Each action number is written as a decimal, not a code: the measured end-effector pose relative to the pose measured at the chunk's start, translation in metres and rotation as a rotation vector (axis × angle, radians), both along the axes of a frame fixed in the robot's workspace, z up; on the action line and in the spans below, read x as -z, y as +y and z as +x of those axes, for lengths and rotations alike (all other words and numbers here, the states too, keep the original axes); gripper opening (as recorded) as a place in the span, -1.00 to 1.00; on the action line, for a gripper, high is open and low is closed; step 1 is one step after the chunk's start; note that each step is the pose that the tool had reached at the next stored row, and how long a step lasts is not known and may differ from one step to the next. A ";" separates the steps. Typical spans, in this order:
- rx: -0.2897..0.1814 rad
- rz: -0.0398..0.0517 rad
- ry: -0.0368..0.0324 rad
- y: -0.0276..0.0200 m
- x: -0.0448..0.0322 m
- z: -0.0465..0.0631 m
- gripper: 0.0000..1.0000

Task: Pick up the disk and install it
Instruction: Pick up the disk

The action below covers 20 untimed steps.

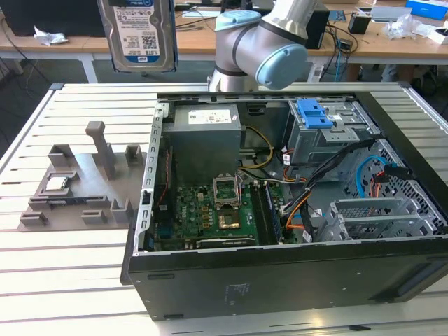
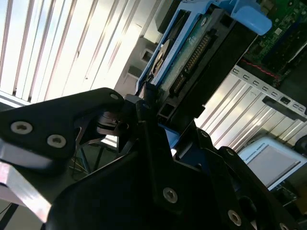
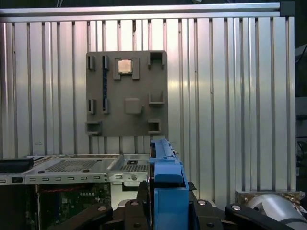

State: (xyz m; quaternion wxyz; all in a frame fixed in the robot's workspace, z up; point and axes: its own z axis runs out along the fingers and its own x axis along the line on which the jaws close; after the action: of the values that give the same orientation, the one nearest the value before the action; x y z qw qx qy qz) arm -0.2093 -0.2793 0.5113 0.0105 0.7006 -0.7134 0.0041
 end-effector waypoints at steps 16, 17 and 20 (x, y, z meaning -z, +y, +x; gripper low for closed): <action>0.000 0.0001 0.0004 0.0003 0.0000 0.061 -0.27; 0.000 0.0000 0.0004 0.0003 0.0000 0.064 -0.27; 0.000 0.0000 0.0006 0.0004 0.0000 0.076 -0.27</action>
State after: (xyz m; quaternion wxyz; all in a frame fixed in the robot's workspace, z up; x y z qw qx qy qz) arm -0.1335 -0.2789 0.5113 0.0107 0.7007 -0.7134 0.0039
